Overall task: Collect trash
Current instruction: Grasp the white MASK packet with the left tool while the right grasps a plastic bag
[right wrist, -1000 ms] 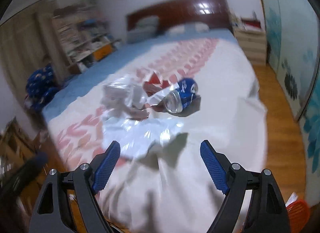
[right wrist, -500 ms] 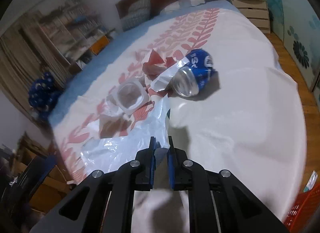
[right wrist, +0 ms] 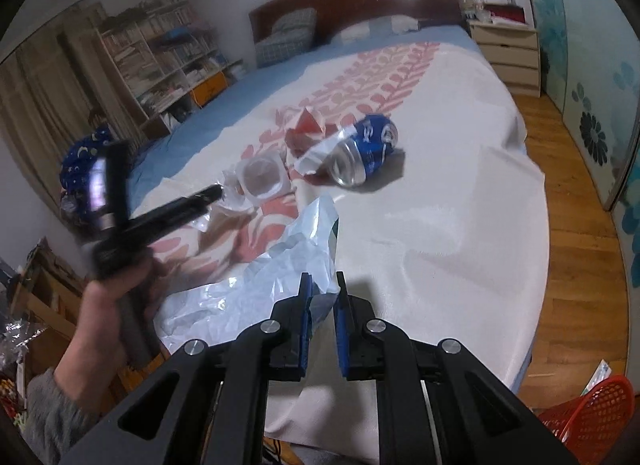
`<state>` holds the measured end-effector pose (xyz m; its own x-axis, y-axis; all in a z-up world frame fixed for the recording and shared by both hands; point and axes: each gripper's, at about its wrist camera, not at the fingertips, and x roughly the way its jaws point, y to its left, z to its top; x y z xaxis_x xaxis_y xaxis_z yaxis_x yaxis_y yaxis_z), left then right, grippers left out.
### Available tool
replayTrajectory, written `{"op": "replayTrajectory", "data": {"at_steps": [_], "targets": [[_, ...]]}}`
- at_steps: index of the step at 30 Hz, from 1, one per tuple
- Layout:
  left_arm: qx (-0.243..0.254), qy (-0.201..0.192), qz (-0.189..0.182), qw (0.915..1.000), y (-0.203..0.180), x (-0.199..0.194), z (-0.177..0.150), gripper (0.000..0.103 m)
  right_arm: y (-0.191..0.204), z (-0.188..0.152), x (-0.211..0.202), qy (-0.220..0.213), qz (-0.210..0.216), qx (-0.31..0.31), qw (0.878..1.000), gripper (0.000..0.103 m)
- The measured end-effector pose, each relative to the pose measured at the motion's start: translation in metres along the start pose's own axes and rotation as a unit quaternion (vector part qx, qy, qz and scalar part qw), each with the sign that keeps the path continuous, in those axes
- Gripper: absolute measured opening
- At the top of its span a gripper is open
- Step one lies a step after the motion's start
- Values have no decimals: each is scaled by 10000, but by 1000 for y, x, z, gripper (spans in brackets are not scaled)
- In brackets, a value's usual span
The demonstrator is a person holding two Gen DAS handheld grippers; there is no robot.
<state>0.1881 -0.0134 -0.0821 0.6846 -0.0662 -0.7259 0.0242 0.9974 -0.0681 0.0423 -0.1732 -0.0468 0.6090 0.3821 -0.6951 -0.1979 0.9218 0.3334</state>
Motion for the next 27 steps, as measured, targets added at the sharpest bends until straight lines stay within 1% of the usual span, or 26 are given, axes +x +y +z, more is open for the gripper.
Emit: {"op": "replayTrajectory", "data": {"at_steps": [1, 3, 6, 7, 8, 12, 14, 15, 16, 20, 22, 25, 27], "targets": [[-87, 218, -140, 9996, 4, 10, 0, 76, -3, 0, 0, 8, 1, 43, 10000, 12], [-274, 558, -295, 9976, 11, 24, 2, 76, -2, 1, 6, 34, 12, 78, 10000, 12], [-566, 563, -413, 9959, 21, 23, 1, 73, 0, 2, 12, 116, 108, 125, 9998, 12], [-632, 574, -409, 9955, 24, 23, 1, 68, 0, 2, 12, 127, 133, 129, 9997, 12], [-681, 600, -397, 9951, 26, 24, 1, 60, 1, 3, 15, 138, 143, 119, 9997, 12], [-758, 709, -347, 9940, 30, 30, -1, 46, 4, 5, 19, 169, 156, 69, 9997, 12], [-814, 708, -292, 9937, 31, 30, -2, 29, 4, 5, 19, 157, 151, 57, 9997, 12], [-843, 699, -286, 9936, 31, 31, -2, 22, 5, 4, 19, 163, 151, 56, 9997, 12], [-907, 695, -289, 9930, 33, 30, -4, 9, 5, 4, 19, 152, 138, 59, 9998, 12], [-1201, 597, -345, 9904, 38, 25, -5, 4, 5, 4, 15, 81, 84, 35, 9999, 12], [-1364, 429, -307, 9892, 39, 15, -8, 3, 4, 4, 10, -8, 65, 38, 10000, 12], [-1583, 73, -312, 9869, 35, -16, -13, 3, -1, 4, -1, -228, 77, 77, 9997, 12], [-1596, -175, -364, 9863, 23, -45, -17, 3, -4, 4, -10, -385, 106, 103, 9991, 12]]}}
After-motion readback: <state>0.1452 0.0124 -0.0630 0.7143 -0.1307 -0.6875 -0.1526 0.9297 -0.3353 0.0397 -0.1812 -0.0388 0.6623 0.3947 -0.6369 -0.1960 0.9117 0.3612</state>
